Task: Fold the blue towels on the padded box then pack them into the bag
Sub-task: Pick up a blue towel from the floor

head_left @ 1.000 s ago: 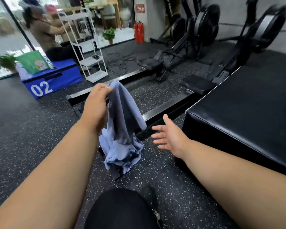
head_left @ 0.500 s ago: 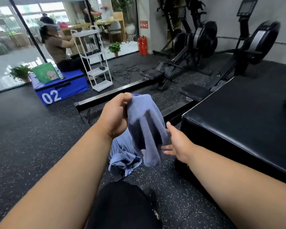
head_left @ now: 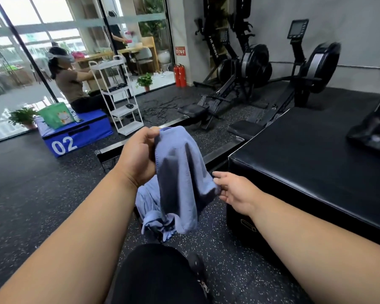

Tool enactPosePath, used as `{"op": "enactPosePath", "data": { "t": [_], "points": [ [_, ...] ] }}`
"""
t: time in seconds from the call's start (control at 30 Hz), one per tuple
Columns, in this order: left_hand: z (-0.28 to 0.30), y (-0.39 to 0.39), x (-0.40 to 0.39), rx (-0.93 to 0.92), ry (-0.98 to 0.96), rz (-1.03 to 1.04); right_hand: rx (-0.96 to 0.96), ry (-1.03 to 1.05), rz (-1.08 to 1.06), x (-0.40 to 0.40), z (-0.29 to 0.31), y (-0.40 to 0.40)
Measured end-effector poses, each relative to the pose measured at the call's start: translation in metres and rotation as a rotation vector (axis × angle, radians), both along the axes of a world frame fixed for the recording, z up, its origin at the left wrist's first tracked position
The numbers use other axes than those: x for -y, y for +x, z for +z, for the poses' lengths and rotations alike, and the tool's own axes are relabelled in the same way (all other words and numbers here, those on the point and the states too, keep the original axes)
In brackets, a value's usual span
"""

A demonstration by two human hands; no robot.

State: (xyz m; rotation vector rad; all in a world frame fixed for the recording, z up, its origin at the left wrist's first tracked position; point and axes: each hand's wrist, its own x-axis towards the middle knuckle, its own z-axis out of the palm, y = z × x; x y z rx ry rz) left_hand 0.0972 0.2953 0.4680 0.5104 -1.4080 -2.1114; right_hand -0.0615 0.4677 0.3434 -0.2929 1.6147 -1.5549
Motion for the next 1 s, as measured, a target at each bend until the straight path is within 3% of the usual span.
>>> {"op": "enactPosePath", "data": {
  "t": [0.13,0.2,0.27,0.33,0.47,0.53,0.67,0.83,0.93,1.0],
  "points": [
    [0.007,0.009,0.0,-0.057,-0.008,0.056,0.023,-0.371,-0.286,-0.019,0.038,-0.021],
    [0.01,0.014,0.002,-0.053,-0.032,0.085,0.108,-0.488,-0.321,-0.036,0.059,-0.027],
    [0.013,0.018,-0.003,-0.019,-0.063,0.079,0.234,-0.423,-0.133,-0.052,0.073,-0.018],
    [0.012,0.018,-0.014,0.017,-0.075,0.06,0.208,-0.314,0.007,-0.06,0.073,-0.01],
    [0.01,0.023,-0.025,-0.076,-0.081,0.024,-0.069,-0.447,-0.266,-0.079,0.091,-0.028],
    [0.009,0.028,-0.024,-0.133,-0.068,0.015,-0.113,-0.458,-0.279,-0.092,0.097,-0.036],
    [0.001,0.036,-0.035,-0.065,-0.133,-0.034,-0.074,-0.373,-0.143,-0.109,0.096,-0.031],
    [0.011,0.042,-0.045,-0.207,-0.105,-0.206,0.152,-0.679,-0.118,-0.129,0.119,-0.028],
    [0.017,0.041,-0.049,-0.228,-0.064,-0.245,0.227,-0.499,-0.006,-0.123,0.102,-0.012],
    [0.015,0.038,-0.053,-0.177,-0.063,-0.25,0.161,-0.392,0.023,-0.117,0.091,-0.003]
  ]
}}
